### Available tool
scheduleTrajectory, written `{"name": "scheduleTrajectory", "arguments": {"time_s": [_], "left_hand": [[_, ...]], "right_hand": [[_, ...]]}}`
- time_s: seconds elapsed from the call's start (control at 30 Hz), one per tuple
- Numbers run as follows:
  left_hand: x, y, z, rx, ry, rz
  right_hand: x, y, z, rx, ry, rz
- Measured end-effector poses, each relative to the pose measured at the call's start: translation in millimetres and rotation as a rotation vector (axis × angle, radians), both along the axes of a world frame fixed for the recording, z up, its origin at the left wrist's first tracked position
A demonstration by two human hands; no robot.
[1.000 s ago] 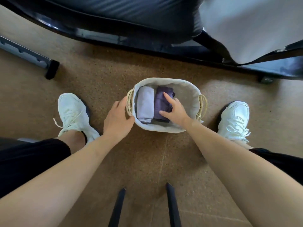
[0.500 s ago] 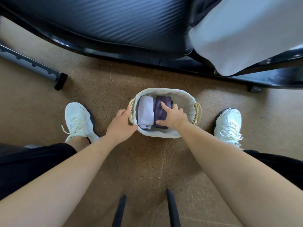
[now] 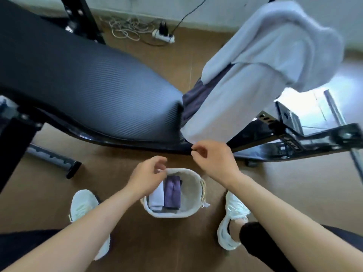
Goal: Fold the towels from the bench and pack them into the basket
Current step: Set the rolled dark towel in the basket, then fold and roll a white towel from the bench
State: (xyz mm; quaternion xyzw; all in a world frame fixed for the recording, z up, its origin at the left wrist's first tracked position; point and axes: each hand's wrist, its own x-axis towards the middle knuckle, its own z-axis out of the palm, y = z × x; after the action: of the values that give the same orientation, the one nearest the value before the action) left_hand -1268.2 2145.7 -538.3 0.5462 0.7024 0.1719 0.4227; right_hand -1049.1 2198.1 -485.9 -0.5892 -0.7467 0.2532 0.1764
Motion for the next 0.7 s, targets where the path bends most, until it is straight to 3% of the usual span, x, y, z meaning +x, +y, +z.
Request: {"name": "scheduleTrajectory", "arguments": {"time_s": [0.17, 0.33, 0.43, 0.6, 0.7], "left_hand": [[36.6, 32.4, 62.3, 0.207, -0.102, 0.032], [77.0, 73.2, 123.0, 0.359, -0.145, 0.003], [100.4, 96.7, 157.3, 0.469, -0.145, -0.04], [136.2, 137.2, 188.5, 0.687, -0.054, -0.201], [153.3, 155.2, 196.7, 0.714, -0.007, -0.279]], "right_hand": [[26.5, 12.6, 84.6, 0.537, 0.211, -0.21], [69.1, 38.8, 115.9, 0.777, 0.272, -0.451], [94.4, 53.4, 121.3, 0.753, 0.333, -0.546], [113.5, 71.4, 119.9, 0.512, 0.389, -0.489], [117.4, 76.7, 117.4, 0.489, 0.435, -0.504]]}}
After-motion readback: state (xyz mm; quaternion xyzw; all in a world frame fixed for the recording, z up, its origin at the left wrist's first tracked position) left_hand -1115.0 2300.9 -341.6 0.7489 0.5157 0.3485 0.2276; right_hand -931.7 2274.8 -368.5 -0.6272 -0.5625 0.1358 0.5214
